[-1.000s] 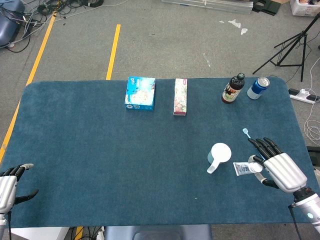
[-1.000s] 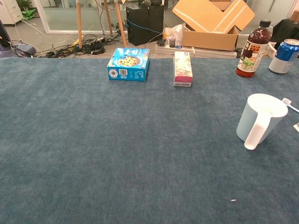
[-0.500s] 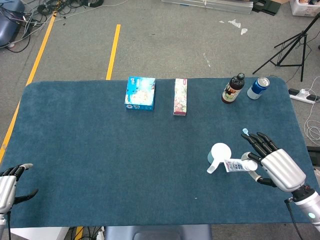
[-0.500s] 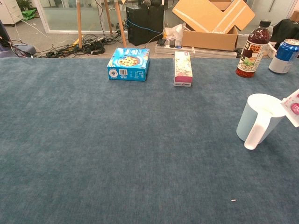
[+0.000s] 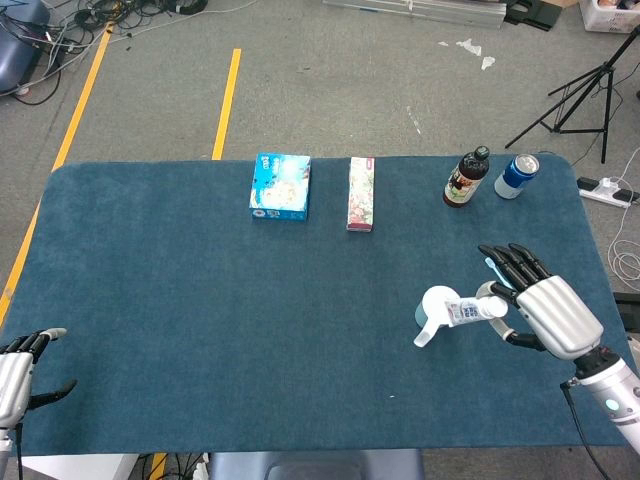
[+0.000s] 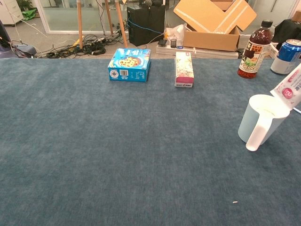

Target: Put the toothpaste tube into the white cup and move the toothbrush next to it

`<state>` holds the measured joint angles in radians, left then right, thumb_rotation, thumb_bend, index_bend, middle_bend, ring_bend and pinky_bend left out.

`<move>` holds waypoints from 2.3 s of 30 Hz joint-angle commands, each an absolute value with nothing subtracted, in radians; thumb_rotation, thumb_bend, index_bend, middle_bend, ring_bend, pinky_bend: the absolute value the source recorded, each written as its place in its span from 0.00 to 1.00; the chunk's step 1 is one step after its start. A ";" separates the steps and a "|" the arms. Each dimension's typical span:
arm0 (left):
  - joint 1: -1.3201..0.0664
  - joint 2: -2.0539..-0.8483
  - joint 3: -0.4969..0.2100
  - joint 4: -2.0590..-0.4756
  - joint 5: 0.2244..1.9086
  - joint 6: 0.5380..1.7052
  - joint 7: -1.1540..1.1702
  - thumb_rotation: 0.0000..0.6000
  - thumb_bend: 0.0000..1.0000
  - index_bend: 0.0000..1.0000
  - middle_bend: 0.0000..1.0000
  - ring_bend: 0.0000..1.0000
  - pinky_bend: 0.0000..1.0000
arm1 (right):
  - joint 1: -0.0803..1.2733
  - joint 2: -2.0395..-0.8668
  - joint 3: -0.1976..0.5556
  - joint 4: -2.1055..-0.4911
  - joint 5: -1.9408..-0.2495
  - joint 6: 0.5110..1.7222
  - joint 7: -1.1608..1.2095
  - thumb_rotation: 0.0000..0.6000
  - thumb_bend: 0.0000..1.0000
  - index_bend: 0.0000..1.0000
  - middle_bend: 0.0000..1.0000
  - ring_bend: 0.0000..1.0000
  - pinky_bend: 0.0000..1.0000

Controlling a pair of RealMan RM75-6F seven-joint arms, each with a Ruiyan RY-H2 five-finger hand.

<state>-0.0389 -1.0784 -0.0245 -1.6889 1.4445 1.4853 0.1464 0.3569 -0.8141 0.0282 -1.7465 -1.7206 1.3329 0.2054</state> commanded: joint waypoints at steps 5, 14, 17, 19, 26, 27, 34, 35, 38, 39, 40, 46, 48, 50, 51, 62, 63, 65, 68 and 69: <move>-0.040 -1.077 -0.026 -1.690 1.443 1.484 0.146 1.00 0.10 0.28 0.34 0.35 0.45 | 0.383 -0.828 0.051 -1.733 -1.679 1.291 0.221 1.00 0.35 0.63 0.00 0.00 0.05; -0.041 -1.077 -0.026 -1.691 1.444 1.484 0.147 1.00 0.10 0.28 0.34 0.35 0.45 | 0.405 -0.852 0.062 -1.703 -1.643 1.245 0.235 1.00 0.35 0.63 0.00 0.00 0.05; -0.041 -1.077 -0.026 -1.692 1.444 1.484 0.145 1.00 0.10 0.28 0.34 0.35 0.45 | 0.411 -0.862 0.063 -1.691 -1.635 1.230 0.241 1.00 0.35 0.63 0.00 0.00 0.05; -0.041 -1.076 -0.026 -1.692 1.444 1.484 0.145 1.00 0.10 0.28 0.34 0.35 0.45 | 0.416 -0.869 0.063 -1.683 -1.630 1.219 0.243 1.00 0.35 0.63 0.00 0.00 0.05; -0.040 -1.075 -0.026 -1.694 1.446 1.487 0.142 1.00 0.10 0.28 0.34 0.35 0.45 | 0.428 -0.892 0.062 -1.661 -1.617 1.191 0.245 1.00 0.35 0.63 0.00 0.00 0.05; -0.040 -1.074 -0.027 -1.694 1.446 1.487 0.142 1.00 0.10 0.28 0.34 0.35 0.45 | 0.429 -0.895 0.061 -1.658 -1.616 1.188 0.245 1.00 0.35 0.63 0.00 0.00 0.05; -0.040 -1.074 -0.027 -1.695 1.445 1.485 0.142 1.00 0.10 0.28 0.34 0.35 0.45 | 0.438 -0.911 0.058 -1.643 -1.610 1.166 0.244 1.00 0.35 0.63 0.00 0.00 0.05; -0.040 -1.074 -0.027 -1.694 1.444 1.485 0.142 1.00 0.10 0.28 0.34 0.35 0.45 | 0.440 -0.914 0.057 -1.641 -1.608 1.162 0.243 1.00 0.35 0.63 0.00 0.00 0.05; -0.041 -1.074 -0.027 -1.695 1.444 1.485 0.141 1.00 0.10 0.28 0.34 0.35 0.45 | 0.444 -0.921 0.055 -1.636 -1.605 1.152 0.242 1.00 0.35 0.63 0.00 0.00 0.05; -0.041 -1.074 -0.027 -1.695 1.444 1.485 0.141 1.00 0.10 0.28 0.34 0.35 0.45 | 0.446 -0.923 0.054 -1.634 -1.604 1.148 0.241 1.00 0.35 0.63 0.00 0.00 0.05; -0.041 -1.074 -0.027 -1.695 1.445 1.485 0.141 1.00 0.10 0.28 0.34 0.35 0.45 | 0.447 -0.925 0.054 -1.633 -1.603 1.144 0.239 1.00 0.35 0.63 0.00 0.00 0.05; -0.040 -1.072 -0.027 -1.696 1.444 1.485 0.139 1.00 0.10 0.28 0.34 0.35 0.45 | 0.459 -0.943 0.053 -1.624 -1.590 1.118 0.220 1.00 0.35 0.63 0.00 0.00 0.05; -0.041 -1.072 -0.027 -1.696 1.444 1.485 0.138 1.00 0.10 0.28 0.34 0.35 0.45 | 0.464 -0.951 0.052 -1.620 -1.584 1.106 0.213 1.00 0.35 0.63 0.00 0.00 0.05; -0.041 -1.071 -0.027 -1.697 1.444 1.484 0.137 1.00 0.10 0.28 0.34 0.35 0.45 | 0.469 -0.958 0.052 -1.616 -1.579 1.094 0.205 1.00 0.35 0.63 0.00 0.00 0.05; -0.041 -1.071 -0.027 -1.697 1.444 1.484 0.137 1.00 0.10 0.28 0.34 0.35 0.45 | 0.472 -0.963 0.051 -1.613 -1.574 1.086 0.197 1.00 0.35 0.63 0.00 0.00 0.05; -0.041 -1.069 -0.028 -1.698 1.444 1.485 0.133 1.00 0.10 0.28 0.34 0.35 0.45 | 0.500 -1.012 0.051 -1.589 -1.531 1.022 0.129 1.00 0.35 0.63 0.00 0.00 0.05; -0.040 -1.068 -0.028 -1.698 1.444 1.485 0.133 1.00 0.10 0.28 0.34 0.35 0.45 | 0.502 -1.015 0.051 -1.587 -1.528 1.017 0.125 1.00 0.35 0.63 0.00 0.00 0.05; -0.040 -1.068 -0.028 -1.699 1.445 1.487 0.132 1.00 0.10 0.28 0.34 0.35 0.45 | 0.507 -1.023 0.052 -1.582 -1.520 1.005 0.113 1.00 0.35 0.63 0.00 0.00 0.05; -0.039 -1.067 -0.028 -1.699 1.446 1.489 0.131 1.00 0.10 0.28 0.34 0.35 0.45 | 0.514 -1.035 0.052 -1.576 -1.509 0.990 0.103 1.00 0.35 0.63 0.00 0.00 0.05; -0.039 -1.067 -0.028 -1.699 1.446 1.489 0.131 1.00 0.10 0.28 0.34 0.35 0.45 | 0.517 -1.039 0.051 -1.574 -1.507 0.986 0.100 1.00 0.35 0.63 0.00 0.00 0.05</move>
<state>-0.0389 -1.0669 -0.0278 -1.6995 1.4462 1.4890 0.1311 0.5146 -1.0365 0.0515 -1.5757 -1.5092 0.9884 0.1021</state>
